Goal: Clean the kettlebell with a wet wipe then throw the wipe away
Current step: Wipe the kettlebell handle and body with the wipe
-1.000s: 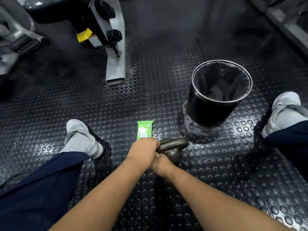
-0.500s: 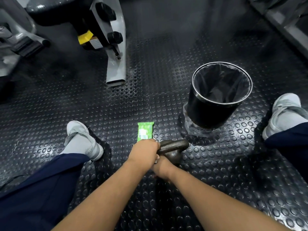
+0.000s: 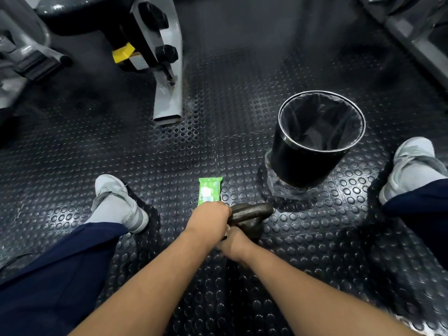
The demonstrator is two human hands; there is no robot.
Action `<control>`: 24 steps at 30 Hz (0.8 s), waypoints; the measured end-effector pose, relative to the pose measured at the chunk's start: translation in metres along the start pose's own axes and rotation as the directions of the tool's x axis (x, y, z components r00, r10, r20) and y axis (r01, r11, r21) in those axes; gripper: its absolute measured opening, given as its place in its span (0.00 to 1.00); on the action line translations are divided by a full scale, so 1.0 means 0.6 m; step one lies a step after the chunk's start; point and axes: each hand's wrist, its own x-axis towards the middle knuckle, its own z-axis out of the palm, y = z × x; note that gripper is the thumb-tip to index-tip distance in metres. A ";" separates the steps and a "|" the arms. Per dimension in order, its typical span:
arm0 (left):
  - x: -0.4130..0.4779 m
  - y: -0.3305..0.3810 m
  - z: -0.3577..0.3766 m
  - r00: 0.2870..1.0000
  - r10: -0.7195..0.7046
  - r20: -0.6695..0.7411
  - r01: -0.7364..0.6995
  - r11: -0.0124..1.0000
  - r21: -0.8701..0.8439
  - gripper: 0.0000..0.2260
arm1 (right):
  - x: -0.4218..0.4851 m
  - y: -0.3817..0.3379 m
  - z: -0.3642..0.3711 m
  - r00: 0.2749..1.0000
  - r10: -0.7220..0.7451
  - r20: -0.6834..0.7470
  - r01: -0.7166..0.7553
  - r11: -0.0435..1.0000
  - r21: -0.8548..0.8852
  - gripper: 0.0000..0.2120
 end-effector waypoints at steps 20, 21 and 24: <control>-0.004 0.018 -0.011 0.999 -0.047 0.025 0.046 0.998 0.050 0.08 | -0.034 0.003 0.012 0.942 0.140 -0.306 -0.060 0.965 0.256 0.13; -0.004 0.021 -0.013 0.998 -0.057 0.034 0.056 0.998 0.042 0.07 | -0.031 0.012 0.008 0.942 0.147 -0.301 -0.052 0.952 0.302 0.16; -0.006 0.025 -0.017 0.996 -0.079 0.050 0.077 0.997 0.025 0.06 | -0.044 0.008 0.015 0.950 0.123 -0.286 -0.002 0.921 0.390 0.20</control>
